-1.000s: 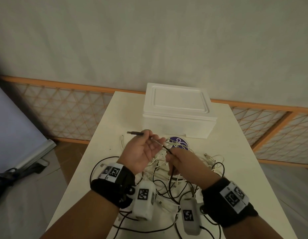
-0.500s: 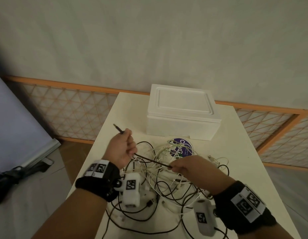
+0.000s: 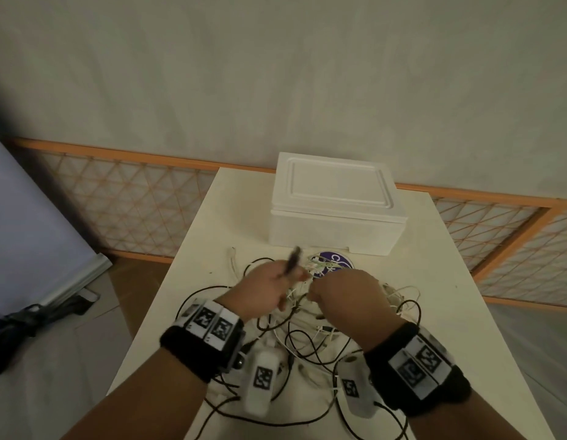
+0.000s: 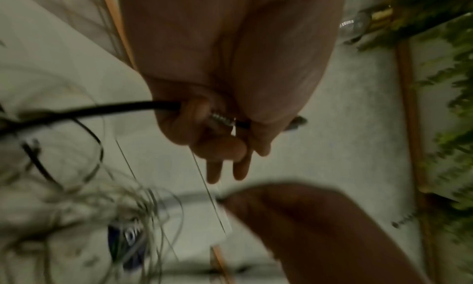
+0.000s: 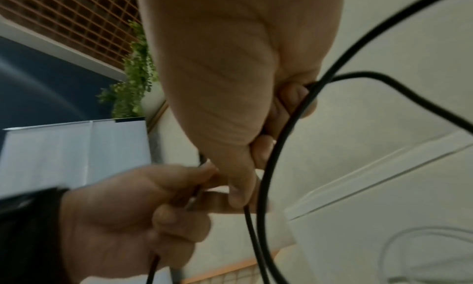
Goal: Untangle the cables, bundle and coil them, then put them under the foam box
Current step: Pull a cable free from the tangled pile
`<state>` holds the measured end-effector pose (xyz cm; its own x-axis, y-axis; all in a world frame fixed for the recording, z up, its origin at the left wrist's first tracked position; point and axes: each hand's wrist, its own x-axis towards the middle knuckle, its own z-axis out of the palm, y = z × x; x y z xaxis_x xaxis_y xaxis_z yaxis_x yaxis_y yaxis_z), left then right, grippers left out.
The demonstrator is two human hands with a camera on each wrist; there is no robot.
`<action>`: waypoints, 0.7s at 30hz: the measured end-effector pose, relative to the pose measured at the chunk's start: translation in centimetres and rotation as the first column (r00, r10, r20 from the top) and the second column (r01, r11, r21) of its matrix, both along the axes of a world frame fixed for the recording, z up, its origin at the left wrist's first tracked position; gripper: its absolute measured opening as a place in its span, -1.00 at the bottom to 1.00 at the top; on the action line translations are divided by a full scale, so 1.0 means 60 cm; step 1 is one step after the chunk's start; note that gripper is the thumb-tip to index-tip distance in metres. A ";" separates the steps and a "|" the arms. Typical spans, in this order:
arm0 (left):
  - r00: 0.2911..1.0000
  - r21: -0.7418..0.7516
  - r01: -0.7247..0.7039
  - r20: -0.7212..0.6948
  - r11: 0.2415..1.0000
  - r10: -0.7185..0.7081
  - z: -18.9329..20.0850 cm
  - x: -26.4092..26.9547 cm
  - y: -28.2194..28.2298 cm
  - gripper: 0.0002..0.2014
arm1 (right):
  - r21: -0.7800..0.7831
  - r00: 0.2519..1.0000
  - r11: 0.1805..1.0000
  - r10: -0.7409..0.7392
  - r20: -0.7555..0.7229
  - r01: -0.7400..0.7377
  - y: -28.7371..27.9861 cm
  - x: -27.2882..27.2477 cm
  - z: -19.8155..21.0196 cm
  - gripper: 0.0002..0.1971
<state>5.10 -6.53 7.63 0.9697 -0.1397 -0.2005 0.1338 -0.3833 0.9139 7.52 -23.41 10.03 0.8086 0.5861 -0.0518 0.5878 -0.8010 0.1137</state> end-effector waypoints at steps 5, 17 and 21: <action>0.998 -0.010 0.064 -0.011 0.998 -0.064 0.007 -0.001 -0.015 -0.65 | 0.132 0.997 0.991 -0.006 -0.071 0.016 0.002 0.000 0.011 -0.77; 0.912 0.419 -0.410 0.175 0.810 0.371 -0.059 -0.001 0.226 -0.60 | 0.363 0.905 0.845 -0.284 -0.315 0.392 -0.177 0.022 0.006 -0.80; 0.942 0.601 -0.334 0.204 0.726 0.265 -0.035 -0.001 0.189 -0.70 | 0.235 0.931 0.906 -0.311 -0.194 0.351 -0.144 0.023 0.014 -0.70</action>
<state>5.05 4.83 5.52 0.9584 0.2826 -0.0409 0.2642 -0.8230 0.5028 8.90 -32.08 10.87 0.9531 0.2949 -0.0680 0.2773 -0.9410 -0.1941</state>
